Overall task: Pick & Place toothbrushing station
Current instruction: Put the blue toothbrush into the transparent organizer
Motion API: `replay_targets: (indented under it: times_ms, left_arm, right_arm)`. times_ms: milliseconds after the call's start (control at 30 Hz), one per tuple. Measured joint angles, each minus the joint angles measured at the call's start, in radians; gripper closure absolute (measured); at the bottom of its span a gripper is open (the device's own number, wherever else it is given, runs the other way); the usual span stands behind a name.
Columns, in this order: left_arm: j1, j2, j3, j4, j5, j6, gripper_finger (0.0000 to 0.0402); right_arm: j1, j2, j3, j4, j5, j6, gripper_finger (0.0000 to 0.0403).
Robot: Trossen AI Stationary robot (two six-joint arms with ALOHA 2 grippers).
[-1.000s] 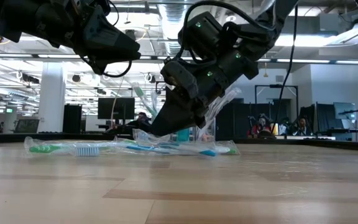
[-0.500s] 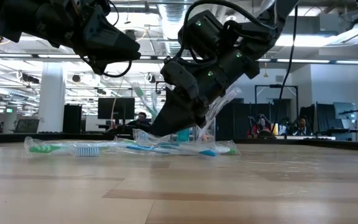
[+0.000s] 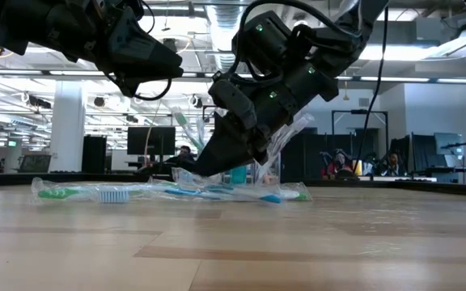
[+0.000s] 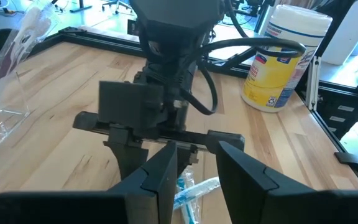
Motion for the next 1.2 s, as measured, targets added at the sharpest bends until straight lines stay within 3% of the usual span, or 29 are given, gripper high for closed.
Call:
replay_targets:
  times_ms: [333, 600, 1033, 1200]
  left_arm:
    - [0.000, 0.000, 0.000, 0.000, 0.000, 0.000, 0.0296]
    - [-0.001, 0.000, -0.005, -0.001, 0.001, 0.000, 0.0296]
    - [-0.001, 0.000, -0.006, 0.000, 0.001, 0.000, 0.0296]
    - [-0.001, 0.000, -0.006, 0.000, 0.001, 0.000, 0.0296]
  right_arm:
    - [-0.010, 0.082, 0.043, 0.043, -0.010, 0.000, 0.0303]
    - [-0.008, 0.147, 0.175, -0.105, -0.029, -0.021, 0.0307]
    - [-0.002, 0.133, 0.188, -0.118, -0.027, -0.065, 0.0393]
    - [-0.002, 0.133, 0.188, -0.113, -0.027, -0.064, 0.0391]
